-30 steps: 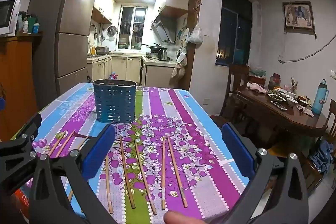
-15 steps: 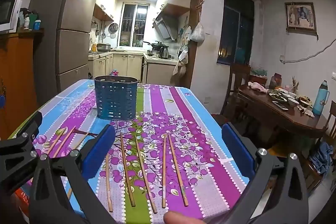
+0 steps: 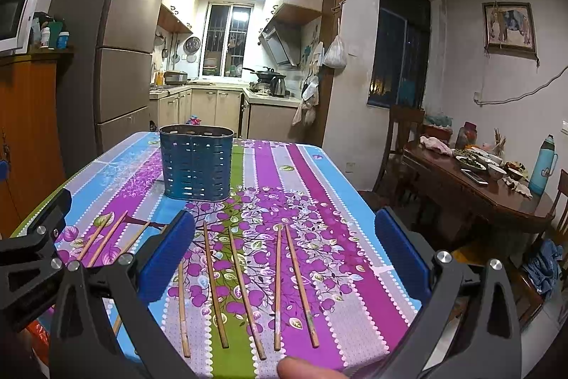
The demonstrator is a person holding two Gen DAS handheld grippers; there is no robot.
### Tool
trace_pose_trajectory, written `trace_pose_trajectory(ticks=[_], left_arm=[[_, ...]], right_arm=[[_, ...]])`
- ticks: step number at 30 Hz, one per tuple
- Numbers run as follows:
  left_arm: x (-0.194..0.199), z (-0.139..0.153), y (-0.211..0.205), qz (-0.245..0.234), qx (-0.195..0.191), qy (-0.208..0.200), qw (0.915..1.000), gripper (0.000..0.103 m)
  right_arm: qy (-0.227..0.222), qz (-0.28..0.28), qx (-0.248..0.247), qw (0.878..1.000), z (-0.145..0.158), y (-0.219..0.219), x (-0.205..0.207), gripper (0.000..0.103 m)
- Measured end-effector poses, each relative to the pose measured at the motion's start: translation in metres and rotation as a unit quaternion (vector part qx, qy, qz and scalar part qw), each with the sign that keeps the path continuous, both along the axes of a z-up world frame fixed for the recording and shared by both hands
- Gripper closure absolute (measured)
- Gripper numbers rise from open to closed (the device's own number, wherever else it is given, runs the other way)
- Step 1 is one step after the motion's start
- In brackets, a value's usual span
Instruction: Organize utensils
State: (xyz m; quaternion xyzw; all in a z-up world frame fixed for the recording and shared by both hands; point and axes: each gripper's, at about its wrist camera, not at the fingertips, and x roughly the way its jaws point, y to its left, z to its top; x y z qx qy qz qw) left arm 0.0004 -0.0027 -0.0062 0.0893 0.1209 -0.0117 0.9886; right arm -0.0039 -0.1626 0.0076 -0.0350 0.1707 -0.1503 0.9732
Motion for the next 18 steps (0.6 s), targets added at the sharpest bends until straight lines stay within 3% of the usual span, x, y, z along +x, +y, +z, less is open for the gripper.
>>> trace_pose_trajectory(ticks=[18], left_arm=[[0.0026,-0.0073,0.0088,0.001,-0.009,0.013,0.9999,0.004]], right_arm=[[0.004,0.003,0.000,1.000,-0.0015,-0.0001,0.0011,0.005]])
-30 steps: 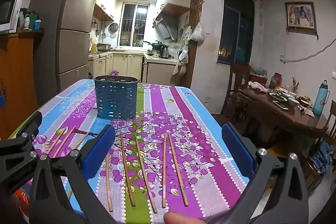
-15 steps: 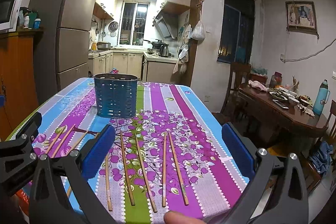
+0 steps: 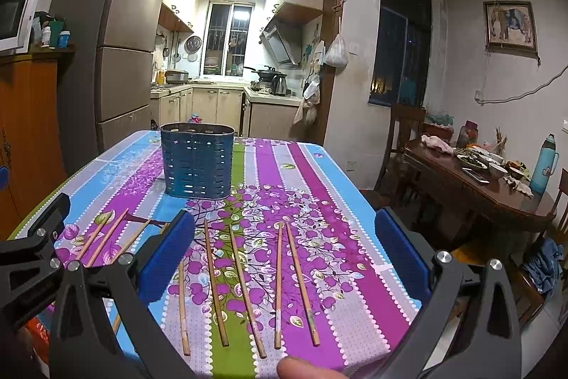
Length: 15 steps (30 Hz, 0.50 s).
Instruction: Organize utensils
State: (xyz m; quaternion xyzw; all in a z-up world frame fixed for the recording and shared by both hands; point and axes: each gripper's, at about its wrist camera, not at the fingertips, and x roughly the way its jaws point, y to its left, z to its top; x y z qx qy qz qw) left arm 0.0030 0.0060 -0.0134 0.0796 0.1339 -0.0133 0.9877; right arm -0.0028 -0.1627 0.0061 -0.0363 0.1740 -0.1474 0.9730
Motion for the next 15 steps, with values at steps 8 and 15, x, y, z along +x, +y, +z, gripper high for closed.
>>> trace_pose_trajectory(ticks=[8,15], left_arm=[[0.0005,-0.0009,-0.0019,-0.008,0.001,0.005,1.0000,0.004],[0.0003,-0.0011,-0.0018,-0.007,0.002,0.004,1.0000,0.004]], right_arm=[[0.003,0.000,0.001,1.000,-0.0017,0.0009,0.0013,0.005],[0.005,0.002,-0.001,1.000,-0.0025,0.0013,0.0009,0.005]])
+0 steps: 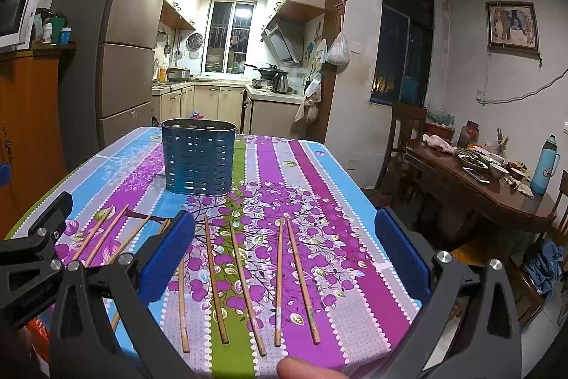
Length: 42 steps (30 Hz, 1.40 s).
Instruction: Organize utensils
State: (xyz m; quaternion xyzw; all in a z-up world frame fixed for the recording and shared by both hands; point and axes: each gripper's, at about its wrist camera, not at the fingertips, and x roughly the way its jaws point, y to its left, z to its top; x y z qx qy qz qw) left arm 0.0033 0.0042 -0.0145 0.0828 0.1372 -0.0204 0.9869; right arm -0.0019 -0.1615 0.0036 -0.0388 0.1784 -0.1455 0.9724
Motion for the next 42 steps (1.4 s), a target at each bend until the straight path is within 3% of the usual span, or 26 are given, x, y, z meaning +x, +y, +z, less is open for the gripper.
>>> trace_pose_trajectory(ticks=[6,11,15,18,22,24,28,32,35,37,40,42], left_arm=[[-0.001,0.004,0.017,-0.006,-0.013,-0.005,0.9999,0.004],[0.007,0.010,0.080,0.015,-0.085,0.029,0.9958,0.004],[0.005,0.004,0.143,0.014,-0.170,0.054,0.9840,0.004],[-0.007,-0.013,0.172,0.028,-0.177,0.039,0.9830,0.004],[-0.009,-0.045,0.187,0.004,-0.182,0.108,0.9773,0.006],[-0.019,-0.055,0.185,0.010,-0.164,0.106,0.9807,0.006],[-0.037,-0.069,0.149,-0.004,-0.056,0.084,0.9949,0.006],[-0.040,-0.090,0.108,-0.040,0.041,0.080,0.9951,0.007],[-0.030,-0.106,0.101,-0.058,0.049,0.102,0.9919,0.020],[-0.021,-0.113,0.104,-0.058,0.041,0.116,0.9908,0.038],[-0.011,-0.121,0.110,-0.067,0.018,0.132,0.9888,0.051],[-0.011,-0.124,0.109,-0.075,0.020,0.130,0.9884,0.055]], right_arm=[[-0.003,-0.004,-0.001,1.000,0.000,-0.003,-0.002,0.005],[-0.020,-0.012,0.009,1.000,0.000,-0.015,-0.007,0.005],[-0.029,-0.019,0.020,0.999,-0.007,-0.029,-0.014,0.005],[-0.010,-0.026,0.023,0.999,-0.023,-0.045,-0.016,0.005],[0.029,-0.024,0.033,0.999,-0.044,-0.065,-0.020,0.005],[0.040,-0.020,0.035,0.998,-0.053,-0.072,-0.025,0.005],[0.081,-0.016,0.044,0.996,-0.076,-0.082,-0.032,0.005],[0.097,0.002,0.060,0.993,-0.091,-0.081,-0.043,0.005],[0.092,0.017,0.060,0.994,-0.096,-0.074,-0.051,0.005],[0.099,0.032,0.067,0.992,-0.099,-0.070,-0.053,0.005],[0.109,0.054,0.071,0.990,-0.102,-0.062,-0.052,0.006],[0.113,0.066,0.062,0.989,-0.104,-0.056,-0.050,0.019]])
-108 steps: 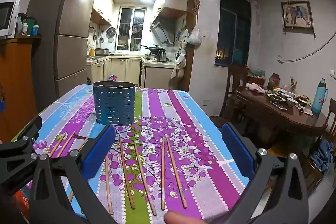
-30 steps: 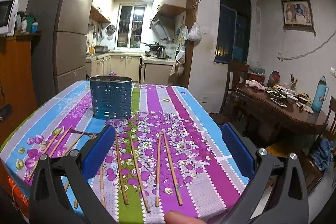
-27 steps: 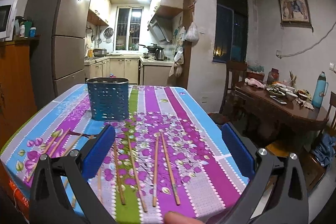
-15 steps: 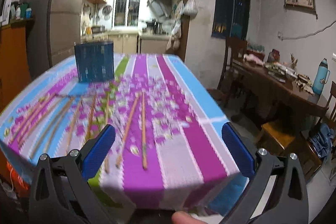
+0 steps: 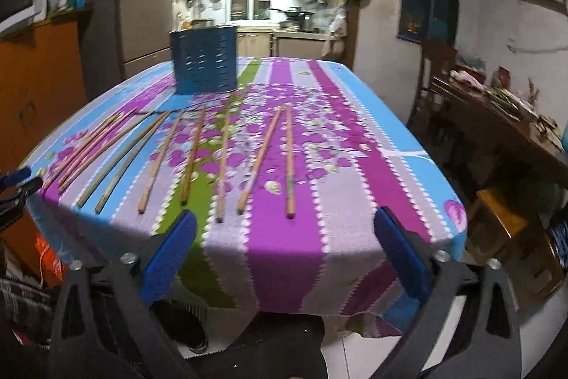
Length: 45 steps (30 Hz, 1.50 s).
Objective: Organize utensils
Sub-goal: 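Lower the left tool toward a chopstick while the right tool lowers toward another, then close the left tool on a wooden chopstick while the right tool closes on another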
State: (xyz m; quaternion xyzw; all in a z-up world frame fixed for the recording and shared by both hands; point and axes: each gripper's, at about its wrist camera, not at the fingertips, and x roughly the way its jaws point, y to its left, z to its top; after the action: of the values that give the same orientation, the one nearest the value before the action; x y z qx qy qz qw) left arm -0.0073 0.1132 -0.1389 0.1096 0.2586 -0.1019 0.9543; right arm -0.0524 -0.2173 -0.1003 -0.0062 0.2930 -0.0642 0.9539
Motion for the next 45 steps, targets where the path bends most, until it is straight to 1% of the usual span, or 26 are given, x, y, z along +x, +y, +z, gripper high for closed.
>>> trace_pose_trajectory(ticks=[2,3,4,5,6,7,8,10,16,20,25,27,28,30,34,43,45], left_arm=[[0.003,-0.005,-0.002,-0.011,0.004,0.005,0.9999,0.061],[0.005,-0.007,-0.002,-0.014,0.004,0.010,0.9998,0.069],[0.007,-0.010,-0.003,-0.019,0.003,0.014,0.9997,0.077],[0.007,-0.012,-0.003,-0.027,0.000,0.013,0.9995,0.079],[0.006,-0.013,-0.004,-0.031,-0.001,0.012,0.9995,0.081],[0.006,-0.013,-0.004,-0.032,-0.002,0.010,0.9994,0.082],[0.007,-0.014,-0.004,-0.033,-0.002,0.009,0.9994,0.082],[0.008,-0.014,-0.005,-0.034,0.000,0.006,0.9994,0.082],[0.011,-0.013,-0.005,-0.035,0.002,0.007,0.9994,0.082],[0.012,-0.013,-0.005,-0.037,0.005,0.006,0.9993,0.082],[0.013,-0.013,-0.005,-0.041,0.009,0.004,0.9991,0.082],[0.013,-0.014,-0.005,-0.042,0.007,0.004,0.9991,0.082],[0.013,-0.014,-0.005,-0.044,0.003,0.004,0.9990,0.084],[0.012,-0.016,-0.005,-0.049,-0.003,0.003,0.9988,0.088],[0.008,-0.018,-0.009,-0.051,0.005,-0.009,0.9986,0.092],[0.003,-0.020,-0.009,-0.050,0.012,-0.022,0.9985,0.094],[0.000,-0.017,-0.008,-0.047,0.007,-0.026,0.9985,0.095]], right_arm=[[0.007,0.013,-0.016,1.000,-0.004,0.010,0.004,0.034],[0.010,0.017,-0.019,1.000,-0.006,0.012,0.005,0.038],[0.014,0.025,-0.022,0.999,-0.008,0.014,0.007,0.051],[0.020,0.032,-0.024,0.999,-0.011,0.016,0.010,0.062],[0.023,0.035,-0.027,0.999,-0.013,0.017,0.013,0.068],[0.024,0.036,-0.030,0.999,-0.015,0.017,0.016,0.081],[0.026,0.039,-0.029,0.998,-0.016,0.017,0.020,0.089],[0.030,0.049,-0.023,0.998,-0.019,0.017,0.026,0.091],[0.039,0.076,-0.008,0.996,-0.024,0.016,0.042,0.091],[0.052,0.077,-0.002,0.996,-0.030,0.013,0.051,0.091],[0.053,0.079,0.018,0.995,-0.030,0.007,0.051,0.092],[0.053,0.079,0.026,0.995,-0.031,0.005,0.051,0.094],[0.052,0.079,0.032,0.995,-0.031,0.004,0.051,0.096],[0.051,0.078,0.035,0.995,-0.031,0.004,0.050,0.097],[0.044,0.072,0.044,0.995,-0.032,0.003,0.049,0.097],[0.027,0.063,0.066,0.995,-0.033,-0.001,0.044,0.098],[0.020,0.063,0.067,0.996,-0.031,-0.001,0.041,0.098]])
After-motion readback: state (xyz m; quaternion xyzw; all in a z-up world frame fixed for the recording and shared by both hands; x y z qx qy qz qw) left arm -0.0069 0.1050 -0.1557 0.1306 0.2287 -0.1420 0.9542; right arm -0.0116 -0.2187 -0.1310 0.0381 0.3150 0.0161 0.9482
